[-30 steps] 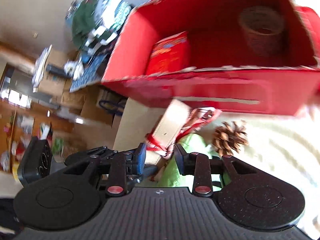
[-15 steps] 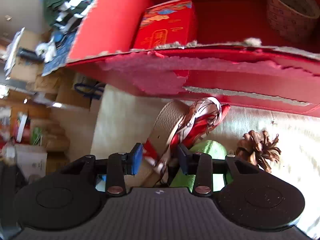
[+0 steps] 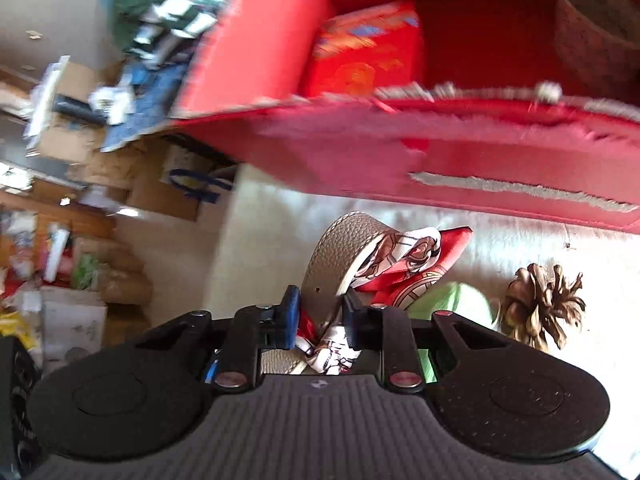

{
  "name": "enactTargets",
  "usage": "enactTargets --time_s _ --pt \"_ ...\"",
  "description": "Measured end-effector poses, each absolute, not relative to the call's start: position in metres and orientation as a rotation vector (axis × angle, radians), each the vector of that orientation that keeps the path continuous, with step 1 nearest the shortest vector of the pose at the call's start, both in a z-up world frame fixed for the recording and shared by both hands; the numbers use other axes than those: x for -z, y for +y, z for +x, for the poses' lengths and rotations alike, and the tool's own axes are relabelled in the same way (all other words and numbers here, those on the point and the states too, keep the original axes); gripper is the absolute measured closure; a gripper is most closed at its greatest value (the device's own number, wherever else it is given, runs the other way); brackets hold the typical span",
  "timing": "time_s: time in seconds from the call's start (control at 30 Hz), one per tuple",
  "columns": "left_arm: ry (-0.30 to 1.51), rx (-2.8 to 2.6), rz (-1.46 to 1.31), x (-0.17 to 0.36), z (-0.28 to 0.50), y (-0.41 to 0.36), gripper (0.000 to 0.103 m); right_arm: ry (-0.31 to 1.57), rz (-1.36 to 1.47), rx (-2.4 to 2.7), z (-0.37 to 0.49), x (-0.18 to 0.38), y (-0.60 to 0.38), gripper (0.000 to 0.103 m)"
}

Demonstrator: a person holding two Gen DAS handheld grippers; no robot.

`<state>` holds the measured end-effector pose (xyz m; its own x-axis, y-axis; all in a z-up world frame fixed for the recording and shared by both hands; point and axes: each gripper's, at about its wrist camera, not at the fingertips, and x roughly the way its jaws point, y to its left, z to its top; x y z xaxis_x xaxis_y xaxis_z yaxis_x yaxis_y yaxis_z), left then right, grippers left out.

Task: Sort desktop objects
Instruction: 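Lift the beige strap with the right gripper and carry it over the box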

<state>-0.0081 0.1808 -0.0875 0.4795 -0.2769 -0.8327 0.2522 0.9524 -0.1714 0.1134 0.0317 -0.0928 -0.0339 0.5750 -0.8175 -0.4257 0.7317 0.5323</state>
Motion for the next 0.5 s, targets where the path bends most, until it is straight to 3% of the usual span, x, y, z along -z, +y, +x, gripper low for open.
enactTargets --time_s 0.3,0.5 --pt "0.782 0.351 0.035 -0.009 -0.004 0.159 0.061 1.148 0.243 -0.968 0.113 -0.011 -0.013 0.086" --pt "0.677 0.359 0.084 -0.034 0.048 0.131 0.061 0.957 0.192 -0.916 0.142 -0.051 -0.006 0.086"
